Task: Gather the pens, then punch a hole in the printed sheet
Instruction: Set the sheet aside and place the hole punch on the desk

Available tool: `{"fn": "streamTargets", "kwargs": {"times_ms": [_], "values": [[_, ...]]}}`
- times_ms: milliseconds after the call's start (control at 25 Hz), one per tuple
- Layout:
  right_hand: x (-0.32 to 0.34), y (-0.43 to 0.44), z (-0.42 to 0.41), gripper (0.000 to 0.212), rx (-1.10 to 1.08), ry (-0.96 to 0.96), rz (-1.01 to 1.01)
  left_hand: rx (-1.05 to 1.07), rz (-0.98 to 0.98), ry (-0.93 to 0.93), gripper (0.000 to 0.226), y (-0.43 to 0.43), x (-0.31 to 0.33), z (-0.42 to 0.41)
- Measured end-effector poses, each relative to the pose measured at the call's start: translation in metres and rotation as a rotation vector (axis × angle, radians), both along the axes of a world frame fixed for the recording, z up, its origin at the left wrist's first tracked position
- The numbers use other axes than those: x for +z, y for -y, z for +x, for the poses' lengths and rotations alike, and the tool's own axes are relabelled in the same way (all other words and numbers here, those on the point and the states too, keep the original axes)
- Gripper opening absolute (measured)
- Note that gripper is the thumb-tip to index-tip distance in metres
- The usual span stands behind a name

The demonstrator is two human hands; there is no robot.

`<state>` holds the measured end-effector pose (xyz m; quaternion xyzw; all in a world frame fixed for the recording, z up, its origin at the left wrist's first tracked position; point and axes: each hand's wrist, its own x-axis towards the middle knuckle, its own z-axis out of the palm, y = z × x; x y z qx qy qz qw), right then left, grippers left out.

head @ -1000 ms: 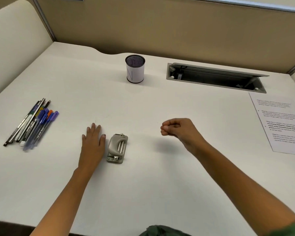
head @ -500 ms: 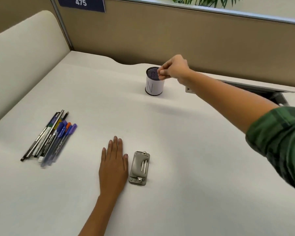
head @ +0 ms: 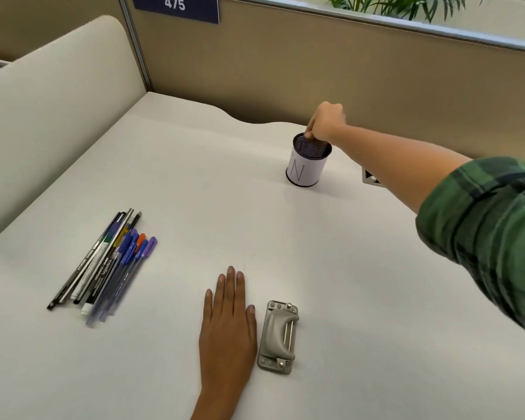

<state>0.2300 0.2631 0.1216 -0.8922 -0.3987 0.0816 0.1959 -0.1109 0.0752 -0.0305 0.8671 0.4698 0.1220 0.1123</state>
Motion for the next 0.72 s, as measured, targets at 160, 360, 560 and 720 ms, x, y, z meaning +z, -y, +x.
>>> {"fn": "streamTargets", "kwargs": {"times_ms": [160,360,560,720], "values": [[-0.001,0.002,0.003,0.02,0.04,0.057,0.058,0.003,-0.007,0.003,0.056,0.001,0.003,0.0],[0.011,0.026,-0.002,0.016,0.093,0.094,0.25,-0.004,0.002,0.001,0.056,0.001,0.003,0.0],[0.021,0.086,-0.015,0.009,0.129,0.139,0.428,-0.002,0.017,0.016,0.057,0.003,0.002,-0.001],[0.004,0.165,-0.039,0.008,0.19,0.311,0.504,-0.009,0.047,0.009,0.059,0.003,0.003,-0.001]]}}
